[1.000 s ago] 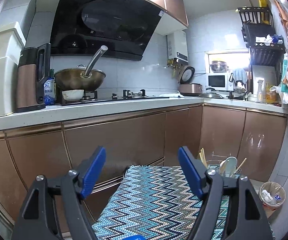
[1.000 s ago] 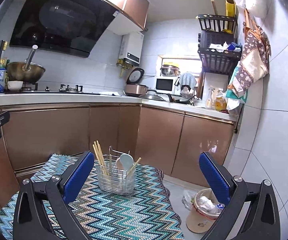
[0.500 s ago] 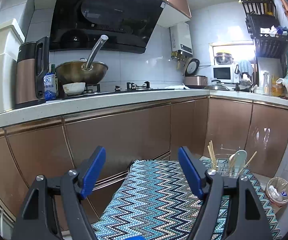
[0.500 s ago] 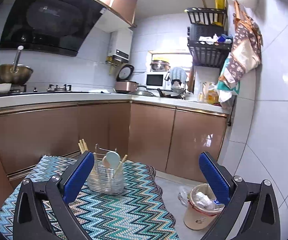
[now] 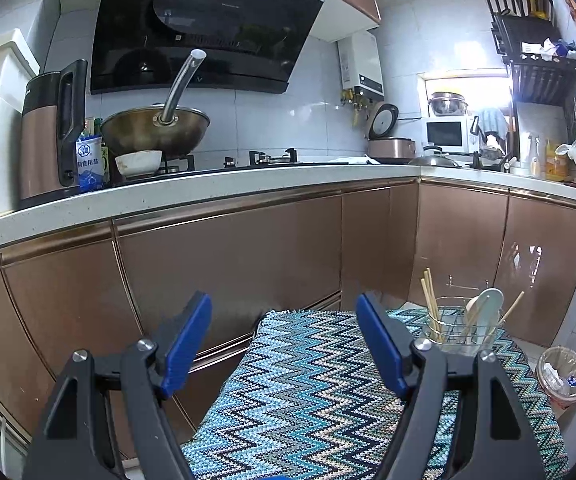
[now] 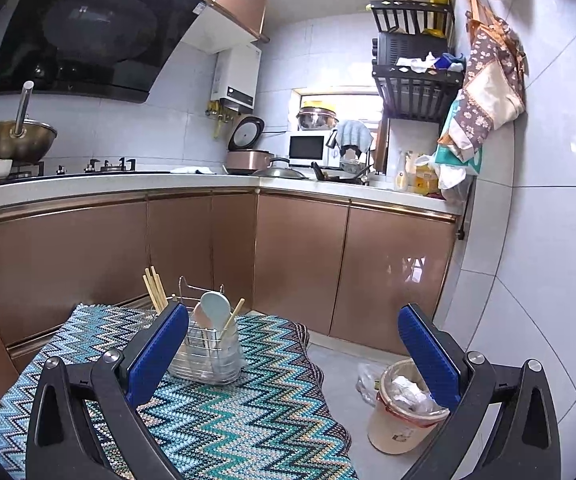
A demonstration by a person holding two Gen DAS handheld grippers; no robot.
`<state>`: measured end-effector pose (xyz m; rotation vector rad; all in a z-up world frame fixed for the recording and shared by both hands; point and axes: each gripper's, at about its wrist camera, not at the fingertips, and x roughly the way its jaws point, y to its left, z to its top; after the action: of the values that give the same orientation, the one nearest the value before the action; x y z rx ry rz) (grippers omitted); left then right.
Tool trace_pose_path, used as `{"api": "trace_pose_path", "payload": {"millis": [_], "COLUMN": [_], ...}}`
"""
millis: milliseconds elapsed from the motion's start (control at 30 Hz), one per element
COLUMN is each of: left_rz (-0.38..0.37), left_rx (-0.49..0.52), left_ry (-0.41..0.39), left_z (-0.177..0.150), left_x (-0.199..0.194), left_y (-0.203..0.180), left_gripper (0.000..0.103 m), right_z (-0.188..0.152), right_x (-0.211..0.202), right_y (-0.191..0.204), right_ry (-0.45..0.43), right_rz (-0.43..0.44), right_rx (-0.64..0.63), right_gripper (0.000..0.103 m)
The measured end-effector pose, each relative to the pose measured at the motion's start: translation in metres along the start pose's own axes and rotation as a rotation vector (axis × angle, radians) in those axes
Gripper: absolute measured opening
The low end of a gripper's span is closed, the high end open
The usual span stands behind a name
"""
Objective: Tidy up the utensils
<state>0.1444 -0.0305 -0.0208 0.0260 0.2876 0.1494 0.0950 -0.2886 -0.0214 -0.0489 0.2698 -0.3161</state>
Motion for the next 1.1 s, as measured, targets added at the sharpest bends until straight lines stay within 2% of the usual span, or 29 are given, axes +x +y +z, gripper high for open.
{"api": "trace_pose_path", "payload": {"millis": [533, 1100], "left_rz": [-0.012, -0.016], "left_rx": [0.000, 0.016], "left_ry": [0.002, 0.001], "left_z": [-0.001, -0.003], "left_x": [0.010, 0.005], "left_y": [-0.002, -0.003], "left_gripper": [0.073, 0.073], "right_z": [-0.002, -0.004], "right_x": [0.015, 0.013], "right_y": [0.005, 0.006], "right_ry": [0.009, 0.011], "right_rz": [0.016, 0.023], "right_rx": [-0.014, -0.020], "right_gripper": [0.103, 0.103]}}
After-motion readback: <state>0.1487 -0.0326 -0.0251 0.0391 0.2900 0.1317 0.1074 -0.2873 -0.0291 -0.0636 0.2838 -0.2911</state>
